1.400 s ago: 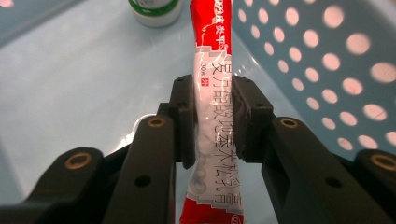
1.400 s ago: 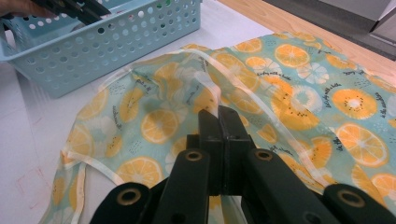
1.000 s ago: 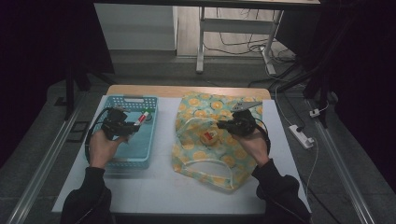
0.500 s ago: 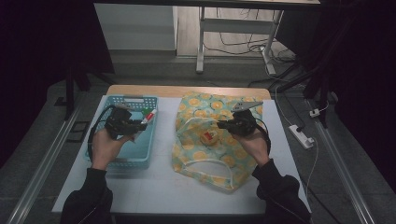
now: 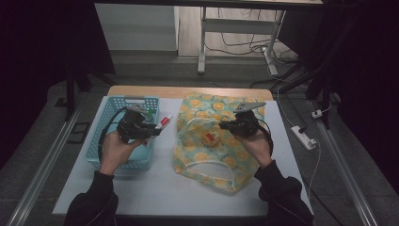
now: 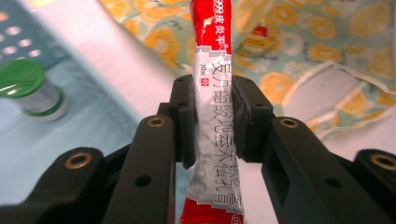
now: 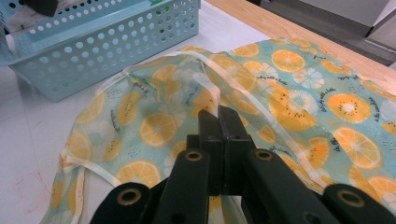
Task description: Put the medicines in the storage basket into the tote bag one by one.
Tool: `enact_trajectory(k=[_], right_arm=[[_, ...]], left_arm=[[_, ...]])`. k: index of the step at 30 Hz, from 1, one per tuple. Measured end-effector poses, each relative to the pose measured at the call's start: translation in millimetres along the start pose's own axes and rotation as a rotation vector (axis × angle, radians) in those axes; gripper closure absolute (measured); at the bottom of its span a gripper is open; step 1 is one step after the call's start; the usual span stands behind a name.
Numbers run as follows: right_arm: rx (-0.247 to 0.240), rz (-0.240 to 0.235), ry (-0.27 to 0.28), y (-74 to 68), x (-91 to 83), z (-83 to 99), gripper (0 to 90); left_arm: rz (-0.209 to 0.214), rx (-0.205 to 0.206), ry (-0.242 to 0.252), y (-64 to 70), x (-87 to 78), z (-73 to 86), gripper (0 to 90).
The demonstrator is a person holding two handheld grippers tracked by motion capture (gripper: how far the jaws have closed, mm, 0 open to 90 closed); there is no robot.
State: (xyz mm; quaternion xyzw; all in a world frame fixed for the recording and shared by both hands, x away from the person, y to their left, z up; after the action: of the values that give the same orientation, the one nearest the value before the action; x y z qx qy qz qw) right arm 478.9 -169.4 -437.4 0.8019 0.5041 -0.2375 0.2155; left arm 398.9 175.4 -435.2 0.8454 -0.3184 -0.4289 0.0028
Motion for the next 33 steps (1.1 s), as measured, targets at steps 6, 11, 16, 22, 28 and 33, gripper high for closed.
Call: enact_trajectory(k=[6,11,16,22,28,33], right_arm=[[0.001,0.004,0.001,0.3,-0.4,0.0,90.0],[0.001,0.005,0.008,0.7,-1.2,-0.3,90.0],[-0.001,0.006,0.011,0.2,-1.7,-1.2,90.0],[-0.008,0.003,0.015,-2.0,-1.5,-3.1,90.0],[-0.009,0.0,0.015,-2.8,-0.9,-3.4,90.0],[-0.011,-0.003,0.013,-4.2,-0.4,-4.1,90.0]], left_arm=[[0.047,0.039,-0.028,16.2,11.5,-2.6,72.0],[0.088,0.078,-0.06,32.7,26.6,-3.8,72.0],[0.112,0.098,-0.083,44.1,39.2,-4.7,72.0],[0.128,0.124,-0.111,56.3,55.2,-5.6,72.0],[0.132,0.13,-0.125,62.4,66.9,-6.5,72.0],[0.134,0.129,-0.135,67.3,79.9,-9.8,72.0]])
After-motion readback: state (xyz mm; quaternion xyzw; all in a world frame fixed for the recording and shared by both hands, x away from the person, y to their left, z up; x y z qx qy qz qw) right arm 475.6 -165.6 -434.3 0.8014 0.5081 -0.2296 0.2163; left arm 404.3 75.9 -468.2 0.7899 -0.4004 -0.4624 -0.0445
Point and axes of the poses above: each handheld gripper's, and its own axes: x roughly forward along the jaws, z roughly out of its underside, y roughly to its right, the point moved 2 cm from there along x, roughly forward along the jaws, and after that the axes turned 10 degrees about -x, right-handed, at the moved point
